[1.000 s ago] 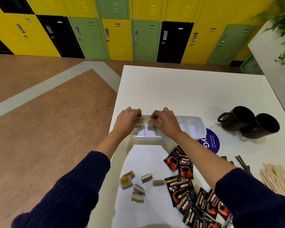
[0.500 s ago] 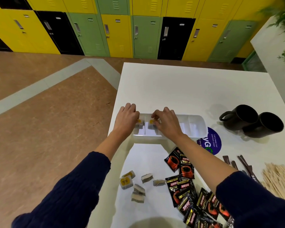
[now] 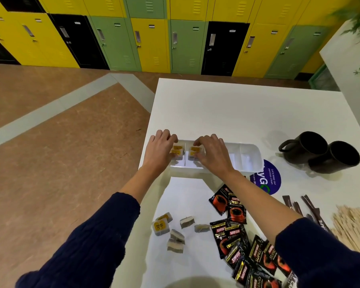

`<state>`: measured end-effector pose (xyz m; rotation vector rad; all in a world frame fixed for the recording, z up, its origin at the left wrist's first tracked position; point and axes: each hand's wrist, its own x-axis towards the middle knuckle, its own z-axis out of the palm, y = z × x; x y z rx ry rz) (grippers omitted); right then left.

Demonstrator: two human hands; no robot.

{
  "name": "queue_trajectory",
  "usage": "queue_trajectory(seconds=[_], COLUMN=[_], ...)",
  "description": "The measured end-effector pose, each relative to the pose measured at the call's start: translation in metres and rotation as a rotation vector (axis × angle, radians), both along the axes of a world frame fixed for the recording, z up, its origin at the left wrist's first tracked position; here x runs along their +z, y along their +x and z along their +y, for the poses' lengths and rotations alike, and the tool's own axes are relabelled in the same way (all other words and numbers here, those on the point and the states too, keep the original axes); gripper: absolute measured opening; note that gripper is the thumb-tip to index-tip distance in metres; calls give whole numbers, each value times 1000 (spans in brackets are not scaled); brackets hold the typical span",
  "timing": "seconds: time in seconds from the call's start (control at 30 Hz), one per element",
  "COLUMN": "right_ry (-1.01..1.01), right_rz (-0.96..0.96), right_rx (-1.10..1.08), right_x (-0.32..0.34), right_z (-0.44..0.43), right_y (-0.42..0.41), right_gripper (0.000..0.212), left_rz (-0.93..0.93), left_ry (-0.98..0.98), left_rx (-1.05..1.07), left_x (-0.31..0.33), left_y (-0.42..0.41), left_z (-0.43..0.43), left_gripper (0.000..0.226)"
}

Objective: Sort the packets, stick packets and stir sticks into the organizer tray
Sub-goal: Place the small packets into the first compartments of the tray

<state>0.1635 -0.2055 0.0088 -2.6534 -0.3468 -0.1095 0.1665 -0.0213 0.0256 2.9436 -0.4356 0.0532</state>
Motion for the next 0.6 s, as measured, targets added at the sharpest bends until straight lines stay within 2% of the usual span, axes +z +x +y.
queue_trajectory(seconds=[0.27, 0.37, 0.5, 0.6], right_ry=[79, 87, 116, 148], right_rz=[-118, -165, -88, 66], right_rx=[16, -4, 37, 121], right_x=[10, 12, 13, 14], right_z=[0, 0, 1, 0], right_y=[-27, -49, -80, -102], right_gripper=[11, 8, 11, 14], left_rz=[-145, -153, -34, 168], left_ry=[-221, -236, -343, -388], left_rx=[60, 36, 16, -10], left_x=[4, 0, 4, 7], left_y=[-31, -54, -85, -110], left_z=[-1, -1, 0, 7], left_gripper=[18, 16, 18, 22])
